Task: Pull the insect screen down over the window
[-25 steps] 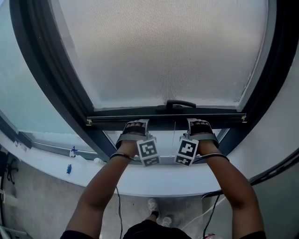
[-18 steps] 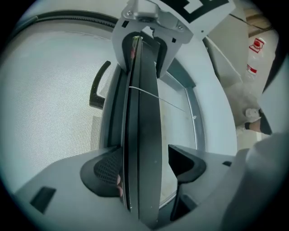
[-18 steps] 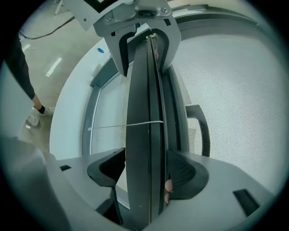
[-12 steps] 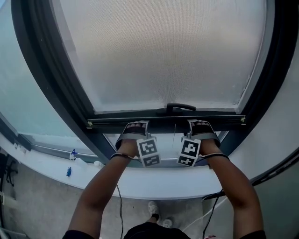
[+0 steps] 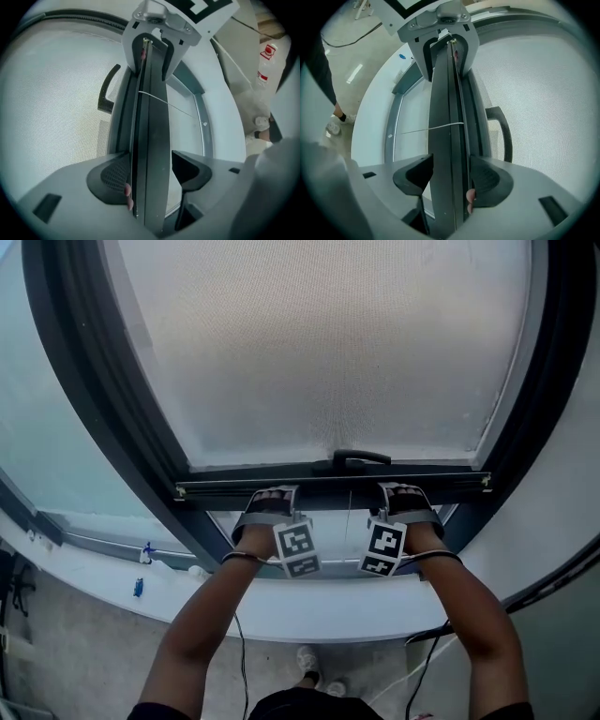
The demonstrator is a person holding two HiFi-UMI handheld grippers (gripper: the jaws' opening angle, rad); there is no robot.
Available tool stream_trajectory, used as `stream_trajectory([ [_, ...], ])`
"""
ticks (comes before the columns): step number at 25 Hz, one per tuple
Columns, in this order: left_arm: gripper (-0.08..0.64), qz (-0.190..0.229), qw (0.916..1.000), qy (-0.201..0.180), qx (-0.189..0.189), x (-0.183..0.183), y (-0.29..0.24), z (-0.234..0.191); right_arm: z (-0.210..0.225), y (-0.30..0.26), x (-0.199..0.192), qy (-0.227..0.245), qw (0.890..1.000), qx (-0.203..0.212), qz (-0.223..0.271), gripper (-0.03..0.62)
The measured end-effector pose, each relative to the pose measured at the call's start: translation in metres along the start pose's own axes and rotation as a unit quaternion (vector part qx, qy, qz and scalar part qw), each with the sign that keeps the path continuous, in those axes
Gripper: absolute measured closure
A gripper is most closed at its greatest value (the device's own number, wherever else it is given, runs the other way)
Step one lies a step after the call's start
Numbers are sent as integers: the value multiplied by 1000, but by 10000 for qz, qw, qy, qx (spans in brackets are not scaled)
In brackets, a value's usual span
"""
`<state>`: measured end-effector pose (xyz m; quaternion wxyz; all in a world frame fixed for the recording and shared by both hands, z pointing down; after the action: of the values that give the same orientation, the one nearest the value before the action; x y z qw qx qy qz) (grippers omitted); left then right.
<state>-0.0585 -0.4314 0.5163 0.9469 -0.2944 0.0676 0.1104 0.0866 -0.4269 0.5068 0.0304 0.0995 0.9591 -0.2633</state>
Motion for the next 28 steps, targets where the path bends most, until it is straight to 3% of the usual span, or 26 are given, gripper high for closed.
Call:
stream_trajectory([
  [5,273,194,9988,412,201,0,12,-3,7,16,-3,-96,9980,-575,235,337],
  [9,273,714,9873,1391,285,12,36,-11,19,44,6,-761,9905,-933,664,337],
  [11,282,1049,9713,2108,353,19,54,-16,25,63,11,-1757,9741,-992,1023,337],
  [12,282,1227,9588,2528,407,21,65,-17,26,75,13,-2403,9574,-1014,1238,337],
  [14,300,1590,9263,3372,538,21,89,-13,24,98,16,-3455,9179,-1130,1589,339],
  [16,320,1851,8984,3919,715,22,110,-5,19,120,18,-3968,8899,-1349,1802,369],
  [18,344,1991,8808,4193,934,22,129,3,14,140,25,-4199,8734,-1488,1967,377],
  [22,411,2187,8540,4519,1364,27,166,9,8,176,38,-4425,8525,-1666,2230,394],
  [28,467,2305,8345,4755,1562,38,205,25,-7,210,38,-4978,8180,-1770,2276,442],
])
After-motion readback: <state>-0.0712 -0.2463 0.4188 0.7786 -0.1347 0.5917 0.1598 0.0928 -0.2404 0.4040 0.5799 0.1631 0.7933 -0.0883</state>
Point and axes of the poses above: the fingertips, and each gripper's own axes: y backward along the fingers, z to its right, x out of its top, the point moved 4 cm from there along y, backward along the fingers, and after that the axes turned 8 degrees about z, right-handed, at the moved point
